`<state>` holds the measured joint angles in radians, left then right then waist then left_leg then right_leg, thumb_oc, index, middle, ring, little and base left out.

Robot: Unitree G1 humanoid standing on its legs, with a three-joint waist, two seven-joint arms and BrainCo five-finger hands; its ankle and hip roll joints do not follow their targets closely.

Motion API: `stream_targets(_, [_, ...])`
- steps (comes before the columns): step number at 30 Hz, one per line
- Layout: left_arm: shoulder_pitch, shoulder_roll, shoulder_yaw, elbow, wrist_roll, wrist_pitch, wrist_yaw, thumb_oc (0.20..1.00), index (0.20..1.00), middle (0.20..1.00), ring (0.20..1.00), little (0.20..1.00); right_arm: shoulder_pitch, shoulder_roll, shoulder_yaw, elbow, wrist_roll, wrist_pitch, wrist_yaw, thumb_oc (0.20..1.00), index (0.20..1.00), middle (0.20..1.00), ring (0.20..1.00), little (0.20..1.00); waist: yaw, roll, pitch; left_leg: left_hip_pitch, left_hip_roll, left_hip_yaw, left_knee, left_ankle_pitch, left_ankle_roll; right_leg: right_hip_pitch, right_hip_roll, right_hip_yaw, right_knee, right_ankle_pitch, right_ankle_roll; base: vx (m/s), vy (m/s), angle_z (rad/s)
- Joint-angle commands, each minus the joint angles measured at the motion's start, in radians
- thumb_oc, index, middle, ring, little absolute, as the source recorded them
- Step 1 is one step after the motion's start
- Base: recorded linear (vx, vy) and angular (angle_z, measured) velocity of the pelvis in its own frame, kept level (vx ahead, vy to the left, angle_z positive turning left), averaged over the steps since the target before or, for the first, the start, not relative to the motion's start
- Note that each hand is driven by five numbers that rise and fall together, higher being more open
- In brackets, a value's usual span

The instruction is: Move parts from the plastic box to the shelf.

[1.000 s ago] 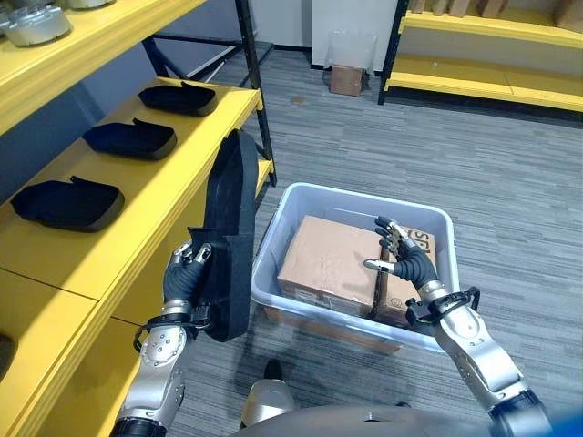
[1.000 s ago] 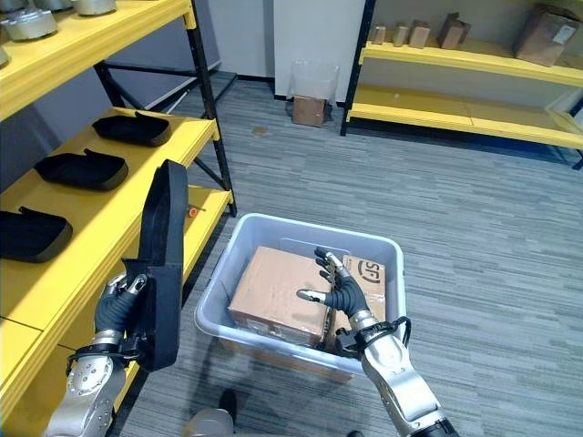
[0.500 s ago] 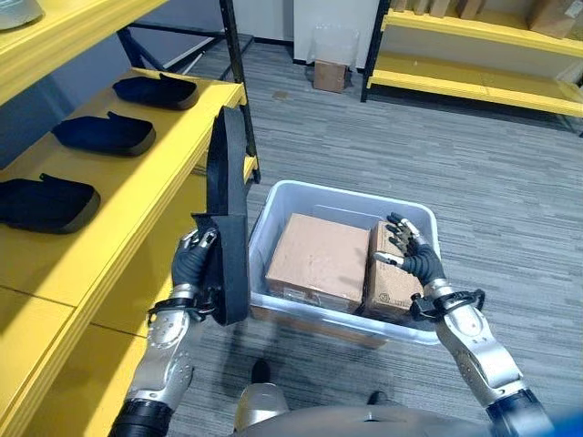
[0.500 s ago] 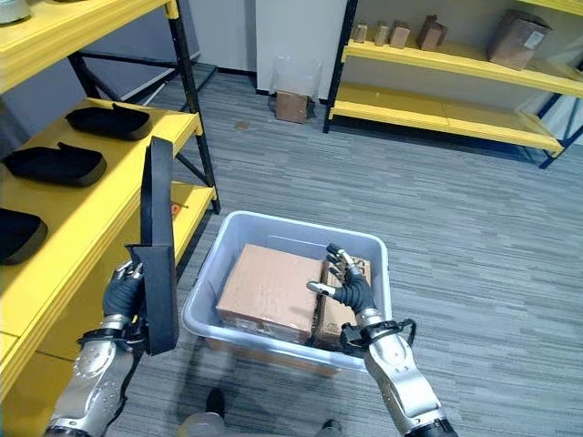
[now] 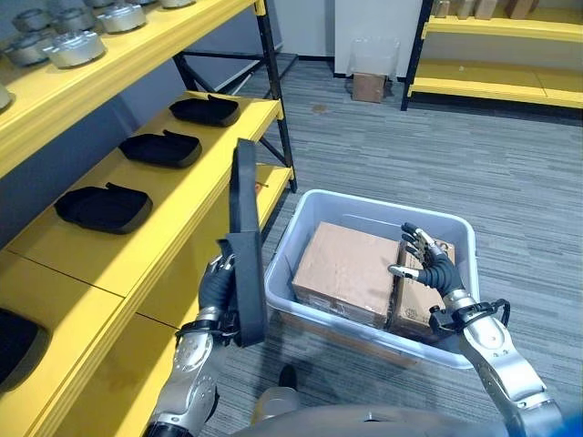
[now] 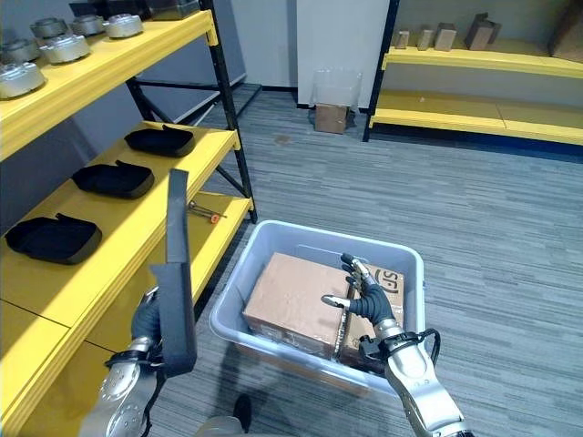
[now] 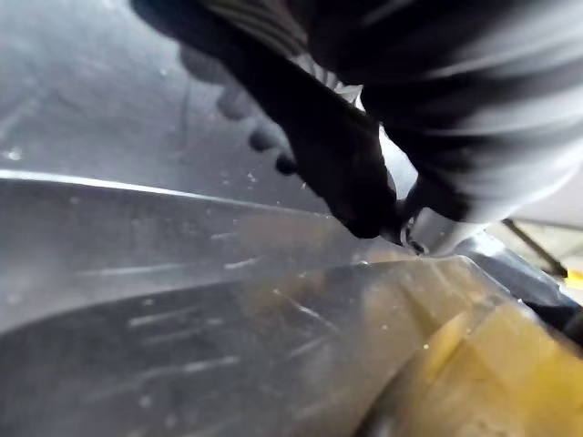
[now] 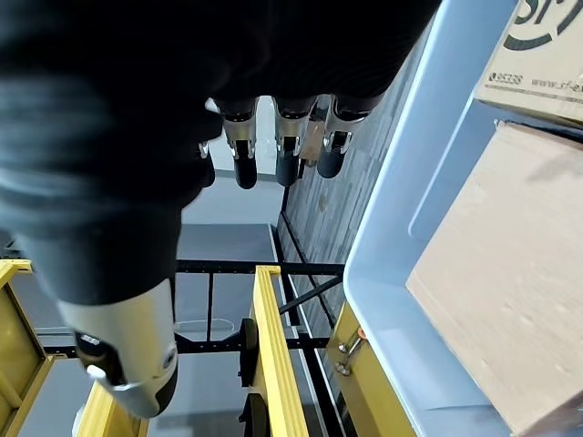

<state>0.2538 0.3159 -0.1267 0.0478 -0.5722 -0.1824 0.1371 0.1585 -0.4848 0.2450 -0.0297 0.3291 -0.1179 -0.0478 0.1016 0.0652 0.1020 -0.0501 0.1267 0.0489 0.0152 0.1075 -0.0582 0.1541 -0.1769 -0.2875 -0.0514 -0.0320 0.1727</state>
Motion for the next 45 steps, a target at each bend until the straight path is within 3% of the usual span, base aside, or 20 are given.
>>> stream_targets(1, [-0.101, 0.085, 0.056, -0.087, -0.046, -0.049, -0.068, 0.200, 0.200, 0.200, 0.200, 0.200, -0.036, -0.004, -0.045, -0.056, -0.010, -0.076, -0.044, 1.000, 1.000, 1.000, 1.000, 1.000, -0.029, -0.086, 0.019, 0.020, -0.085, 0.188, 0.073, -0.110, -0.012, -0.053, 0.088, -0.017, 0.053, -0.004, -0.088, -0.15, -0.072, 0.84])
stream_targets(4, [-0.124, 0.081, 0.044, -0.070, -0.048, -0.064, -0.071, 0.200, 0.200, 0.200, 0.200, 0.200, -0.025, -0.014, -0.054, -0.025, 0.013, -0.041, -0.073, 1.000, 1.000, 1.000, 1.000, 1.000, -0.062, -0.094, 0.042, 0.015, -0.011, 0.307, 0.201, -0.158, -0.023, -0.055, 0.043, -0.069, 0.106, -0.023, -0.090, -0.05, -0.007, 1.23])
stream_targets(8, [-0.134, 0.075, 0.041, -0.060, -0.042, -0.089, -0.066, 0.200, 0.200, 0.200, 0.200, 0.200, -0.013, -0.014, -0.054, 0.002, 0.004, -0.056, -0.054, 1.000, 1.000, 1.000, 1.000, 1.000, -0.082, -0.099, 0.045, 0.045, 0.046, 0.364, 0.245, -0.191, -0.018, -0.064, 0.017, -0.109, 0.135, -0.031, -0.089, -0.06, 0.050, 0.65])
stream_targets(12, [-0.140, 0.081, 0.049, -0.068, -0.044, -0.066, -0.042, 0.200, 0.200, 0.200, 0.200, 0.200, 0.006, -0.019, -0.054, 0.000, -0.033, -0.049, -0.039, 1.000, 1.000, 1.000, 1.000, 1.000, -0.098, -0.093, 0.033, 0.079, 0.127, 0.420, 0.258, -0.126, -0.054, -0.062, 0.001, -0.160, 0.138, -0.045, -0.091, -0.06, 0.130, 0.45])
stream_targets(13, [-0.149, 0.084, 0.049, -0.070, -0.032, -0.091, -0.037, 0.200, 0.200, 0.200, 0.200, 0.200, 0.012, -0.031, -0.045, -0.022, -0.040, -0.053, -0.036, 1.000, 1.000, 1.000, 1.000, 1.000, -0.103, -0.090, 0.024, 0.097, 0.194, 0.440, 0.267, -0.053, -0.089, -0.060, -0.009, -0.190, 0.139, -0.051, -0.095, -0.08, 0.252, 0.68])
stream_targets(15, [-0.161, 0.087, 0.044, -0.074, -0.018, -0.100, -0.020, 0.200, 0.200, 0.200, 0.200, 0.200, 0.005, -0.036, -0.032, -0.023, -0.037, -0.053, -0.044, 1.000, 1.000, 1.000, 1.000, 1.000, -0.103, -0.084, 0.022, 0.095, 0.227, 0.443, 0.276, -0.008, -0.106, -0.058, -0.011, -0.202, 0.143, -0.058, -0.100, -0.10, 0.278, 0.31])
stream_targets(19, [-0.184, 0.093, 0.035, -0.064, 0.013, -0.101, 0.005, 0.200, 0.200, 0.200, 0.200, 0.200, -0.013, -0.045, -0.018, -0.022, -0.015, -0.046, -0.049, 1.000, 1.000, 1.000, 1.000, 1.000, -0.108, -0.064, 0.020, 0.129, 0.212, 0.482, 0.197, 0.001, -0.107, -0.051, -0.018, -0.242, 0.165, -0.067, -0.092, -0.09, 0.252, 0.30])
stream_targets(21, [-0.184, 0.095, 0.035, -0.061, 0.021, -0.092, 0.005, 0.200, 0.200, 0.200, 0.200, 0.200, -0.020, -0.040, -0.009, -0.015, -0.017, -0.043, -0.047, 1.000, 1.000, 1.000, 1.000, 1.000, -0.102, -0.057, 0.025, 0.132, 0.187, 0.469, 0.159, 0.011, -0.103, -0.039, -0.014, -0.241, 0.164, -0.065, -0.087, -0.12, 0.357, 0.58])
stream_targets(26, [-0.137, 0.116, 0.050, -0.077, 0.116, -0.082, 0.000, 0.200, 0.200, 0.200, 0.200, 0.200, -0.015, -0.028, -0.003, -0.025, -0.028, -0.037, -0.015, 1.000, 1.000, 1.000, 1.000, 1.000, -0.077, -0.061, 0.024, 0.139, 0.113, 0.428, 0.059, -0.044, -0.063, -0.027, -0.045, -0.226, 0.159, -0.041, -0.049, -0.12, 0.364, 0.58])
stream_targets(30, [-0.057, 0.149, 0.103, -0.098, 0.130, -0.075, -0.012, 0.200, 0.200, 0.200, 0.200, 0.200, -0.040, -0.036, 0.016, -0.051, -0.063, -0.051, 0.065, 1.000, 1.000, 1.000, 1.000, 1.000, -0.020, -0.057, 0.024, 0.139, 0.045, 0.363, 0.010, -0.072, -0.034, -0.017, -0.072, -0.226, 0.148, -0.025, -0.014, -0.17, 0.538, 0.82])
stream_targets(31, [-0.032, 0.158, 0.131, -0.089, 0.130, -0.086, -0.032, 0.200, 0.200, 0.200, 0.200, 0.200, -0.063, -0.040, 0.033, -0.075, -0.120, -0.032, 0.110, 1.000, 1.000, 1.000, 1.000, 1.000, 0.012, -0.058, 0.025, 0.133, 0.007, 0.326, 0.002, -0.088, -0.013, -0.016, -0.085, -0.226, 0.152, -0.022, 0.003, -0.11, 0.438, 0.68])
stream_targets(33, [-0.031, 0.159, 0.135, -0.082, 0.131, -0.088, -0.041, 0.200, 0.200, 0.200, 0.200, 0.200, -0.072, -0.042, 0.040, -0.078, -0.135, -0.021, 0.110, 1.000, 1.000, 1.000, 1.000, 1.000, 0.020, -0.058, 0.026, 0.131, -0.004, 0.318, -0.002, -0.089, -0.006, -0.016, -0.087, -0.226, 0.156, -0.022, 0.006, -0.06, 0.286, 0.69])
stream_targets(35, [-0.035, 0.163, 0.146, -0.062, 0.128, -0.085, -0.061, 0.200, 0.200, 0.200, 0.200, 0.200, -0.101, -0.052, 0.051, -0.082, -0.126, 0.007, 0.077, 1.000, 1.000, 1.000, 1.000, 1.000, 0.049, -0.064, 0.025, 0.127, -0.043, 0.293, -0.012, -0.103, 0.019, -0.021, -0.101, -0.230, 0.175, -0.011, 0.012, -0.06, 0.288, 0.69])
stream_targets(40, [-0.067, 0.151, 0.138, -0.040, 0.107, -0.089, -0.086, 0.200, 0.200, 0.200, 0.200, 0.200, -0.144, -0.025, 0.027, -0.050, -0.084, 0.037, 0.044, 1.000, 1.000, 1.000, 1.000, 1.000, 0.082, -0.072, 0.029, 0.141, -0.099, 0.296, -0.039, -0.127, 0.062, -0.058, -0.152, -0.255, 0.220, 0.068, 0.038, -0.03, 0.236, 0.46])
stream_targets(43, [-0.112, 0.130, 0.136, -0.027, 0.075, -0.082, -0.039, 0.200, 0.200, 0.200, 0.200, 0.200, -0.171, -0.004, 0.038, -0.022, -0.069, 0.040, 0.017, 1.000, 1.000, 1.000, 1.000, 1.000, 0.077, -0.079, 0.036, 0.145, -0.117, 0.302, -0.039, -0.140, 0.067, -0.047, -0.092, -0.240, 0.177, 0.048, 0.031, 0.01, 0.095, 0.21])
stream_targets(45, [-0.125, 0.121, 0.126, -0.037, 0.074, -0.081, -0.037, 0.200, 0.200, 0.200, 0.200, 0.200, -0.170, 0.010, 0.045, -0.030, -0.102, 0.032, 0.030, 1.000, 1.000, 1.000, 1.000, 1.000, 0.064, -0.092, 0.038, 0.153, -0.131, 0.302, -0.042, -0.146, 0.068, -0.053, -0.055, -0.215, 0.155, 0.072, 0.036, 0.08, 0.038, 0.09])
